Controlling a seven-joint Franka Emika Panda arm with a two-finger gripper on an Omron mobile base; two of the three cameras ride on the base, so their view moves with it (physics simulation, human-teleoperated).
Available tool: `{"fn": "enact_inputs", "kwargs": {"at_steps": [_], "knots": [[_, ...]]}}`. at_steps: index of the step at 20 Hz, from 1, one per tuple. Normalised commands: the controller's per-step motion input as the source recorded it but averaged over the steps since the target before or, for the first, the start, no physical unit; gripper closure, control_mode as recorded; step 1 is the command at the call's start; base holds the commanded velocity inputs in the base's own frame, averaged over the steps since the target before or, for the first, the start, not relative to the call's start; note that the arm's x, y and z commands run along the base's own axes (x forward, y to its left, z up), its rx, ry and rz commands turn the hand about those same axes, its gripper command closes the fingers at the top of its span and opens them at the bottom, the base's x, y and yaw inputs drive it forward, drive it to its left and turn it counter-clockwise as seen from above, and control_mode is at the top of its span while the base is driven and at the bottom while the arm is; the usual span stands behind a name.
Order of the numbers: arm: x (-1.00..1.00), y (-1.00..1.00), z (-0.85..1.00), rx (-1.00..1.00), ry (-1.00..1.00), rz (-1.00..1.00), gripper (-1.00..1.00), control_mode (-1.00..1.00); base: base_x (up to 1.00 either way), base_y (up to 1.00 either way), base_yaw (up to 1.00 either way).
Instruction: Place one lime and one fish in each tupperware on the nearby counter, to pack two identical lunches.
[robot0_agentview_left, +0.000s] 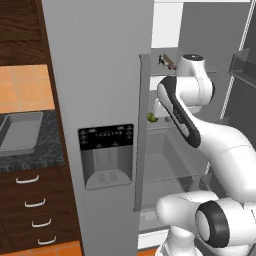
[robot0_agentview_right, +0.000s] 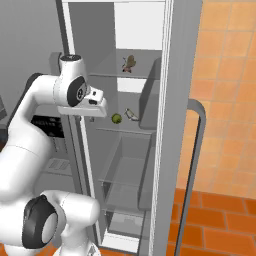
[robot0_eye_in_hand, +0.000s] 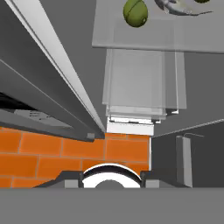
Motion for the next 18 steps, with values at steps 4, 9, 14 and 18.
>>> {"fn": "enact_inputs", "kwargs": {"at_steps": [4,9,14,18], "knots": [[-0.02,-0.03,0.02,0.0,-0.16,0.0,-1.0,-1.0,0.0,0.0,0.0],[-0.06,-0.12,0.4,0.0,-0.41,0.0,-1.0,-1.0,0.0,0.0,0.0],[0.06,-0.17,0.6,0.0,-0.4,0.0,-1.0,-1.0,0.0,0.0,0.0],[0.1,-0.29,0.55,-0.02,-0.2,0.0,-1.0,-1.0,0.0,0.0,0.0]]}}
